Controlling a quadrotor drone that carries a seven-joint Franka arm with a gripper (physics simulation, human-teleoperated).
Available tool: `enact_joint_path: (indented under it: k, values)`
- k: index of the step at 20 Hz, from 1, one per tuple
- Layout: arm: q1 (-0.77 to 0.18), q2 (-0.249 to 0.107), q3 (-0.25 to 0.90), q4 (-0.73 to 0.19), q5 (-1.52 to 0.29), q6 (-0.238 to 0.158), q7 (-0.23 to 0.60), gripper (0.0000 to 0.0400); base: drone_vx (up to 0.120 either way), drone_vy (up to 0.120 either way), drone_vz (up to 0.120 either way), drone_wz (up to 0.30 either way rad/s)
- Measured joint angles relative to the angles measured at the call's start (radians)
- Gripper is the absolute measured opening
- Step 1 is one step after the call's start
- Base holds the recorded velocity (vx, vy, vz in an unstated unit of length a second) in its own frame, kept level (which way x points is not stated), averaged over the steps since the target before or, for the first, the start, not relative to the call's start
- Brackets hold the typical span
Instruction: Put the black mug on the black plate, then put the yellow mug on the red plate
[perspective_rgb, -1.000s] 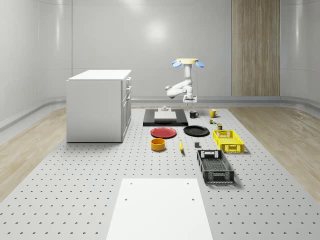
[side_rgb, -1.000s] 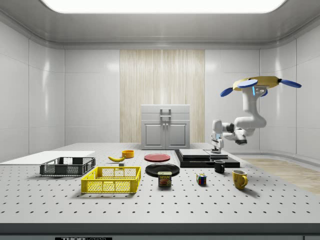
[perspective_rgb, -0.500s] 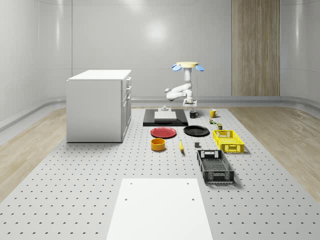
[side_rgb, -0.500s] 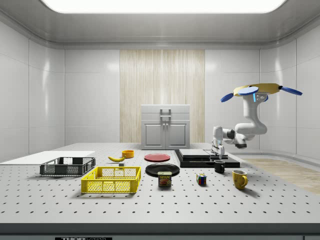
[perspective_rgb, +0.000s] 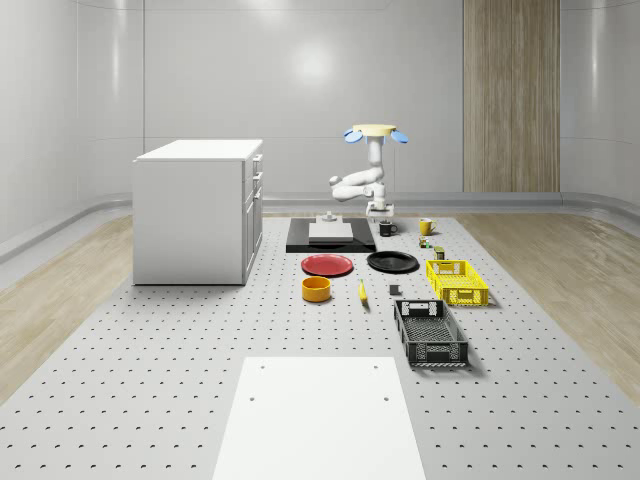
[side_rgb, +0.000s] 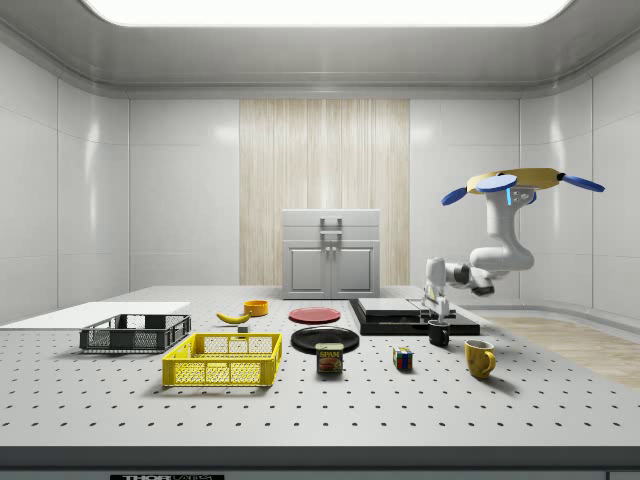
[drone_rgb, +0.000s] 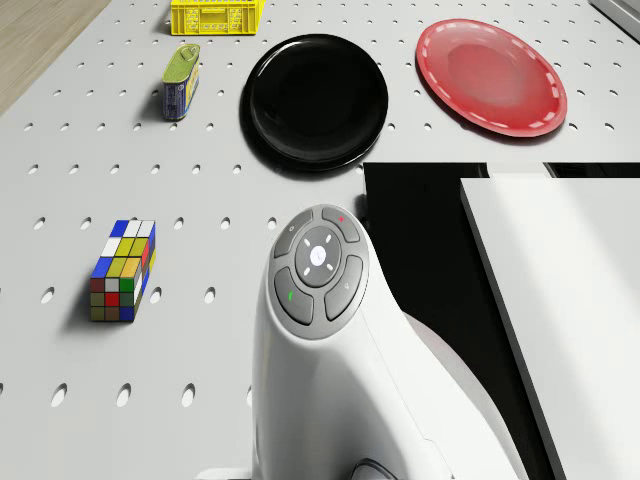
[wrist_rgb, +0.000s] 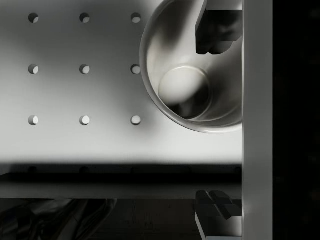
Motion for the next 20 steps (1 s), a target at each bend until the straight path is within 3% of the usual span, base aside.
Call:
enact_joint_path:
  k: [14, 17, 20]
  values:
    - [-0.044, -0.037, -0.01, 0.046, -0.007, 0.057, 0.005, 0.04, 0.0, 0.0, 0.0, 0.0]
    - [-0.048, -0.046, -0.007, 0.048, -0.003, 0.066, 0.006, 0.0259, 0.0, 0.0, 0.0, 0.0]
    - [-0.051, -0.054, -0.005, 0.05, 0.002, 0.074, 0.008, 0.018, 0.0, 0.0, 0.0, 0.0]
